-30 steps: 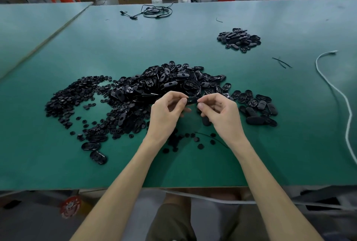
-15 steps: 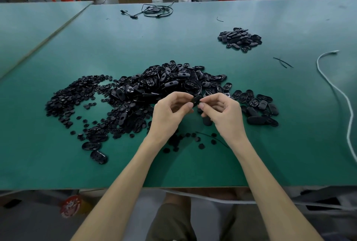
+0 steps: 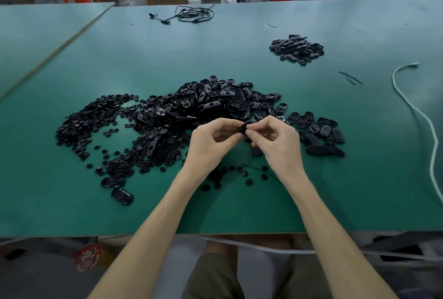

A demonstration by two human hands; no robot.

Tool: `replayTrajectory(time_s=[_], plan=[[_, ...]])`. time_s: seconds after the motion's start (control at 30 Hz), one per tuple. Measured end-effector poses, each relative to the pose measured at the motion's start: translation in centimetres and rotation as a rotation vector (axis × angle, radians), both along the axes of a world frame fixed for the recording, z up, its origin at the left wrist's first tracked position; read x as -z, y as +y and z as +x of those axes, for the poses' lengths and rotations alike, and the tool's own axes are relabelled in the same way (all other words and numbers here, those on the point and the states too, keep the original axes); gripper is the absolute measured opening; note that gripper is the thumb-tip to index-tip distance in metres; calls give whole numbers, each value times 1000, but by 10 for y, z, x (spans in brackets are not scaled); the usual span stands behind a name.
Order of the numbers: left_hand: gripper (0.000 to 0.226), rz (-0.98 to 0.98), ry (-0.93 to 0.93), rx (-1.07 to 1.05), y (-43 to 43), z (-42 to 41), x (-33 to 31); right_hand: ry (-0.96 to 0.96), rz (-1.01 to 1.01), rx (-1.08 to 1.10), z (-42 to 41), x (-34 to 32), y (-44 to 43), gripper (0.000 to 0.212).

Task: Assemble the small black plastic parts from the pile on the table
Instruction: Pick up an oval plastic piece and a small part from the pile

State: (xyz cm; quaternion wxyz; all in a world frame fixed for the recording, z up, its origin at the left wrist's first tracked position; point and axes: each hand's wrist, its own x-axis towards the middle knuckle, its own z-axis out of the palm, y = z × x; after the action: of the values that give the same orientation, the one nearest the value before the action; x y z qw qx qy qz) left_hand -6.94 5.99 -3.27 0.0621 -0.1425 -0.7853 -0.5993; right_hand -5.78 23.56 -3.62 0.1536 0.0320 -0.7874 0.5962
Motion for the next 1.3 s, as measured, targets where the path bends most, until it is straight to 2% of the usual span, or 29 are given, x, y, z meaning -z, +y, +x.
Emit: replayTrajectory(time_s=[0.2, 0.37, 0.53, 0.87, 1.0, 1.17, 1.3], plan=[[23, -8, 9, -25, 0, -1, 0, 122, 180, 22, 1, 2, -6, 11], [23, 49, -13, -95, -3, -4, 2, 161, 293, -77, 1, 5, -9, 32], [21, 62, -32, -145, -4, -7, 5, 167, 376, -187, 1, 10, -11, 41], [14, 149, -48, -140, -5, -7, 6, 168, 343, -186, 0, 9, -10, 44], [15, 130, -56, -113, -4, -7, 6, 168, 250, -121, 1, 4, -9, 47], [17, 93, -54, -48, -3, -6, 4, 119, 188, -58, 0, 1, -6, 27], [16, 70, -40, -15, -1, -4, 4, 52, 127, -46, 1, 0, -5, 22]])
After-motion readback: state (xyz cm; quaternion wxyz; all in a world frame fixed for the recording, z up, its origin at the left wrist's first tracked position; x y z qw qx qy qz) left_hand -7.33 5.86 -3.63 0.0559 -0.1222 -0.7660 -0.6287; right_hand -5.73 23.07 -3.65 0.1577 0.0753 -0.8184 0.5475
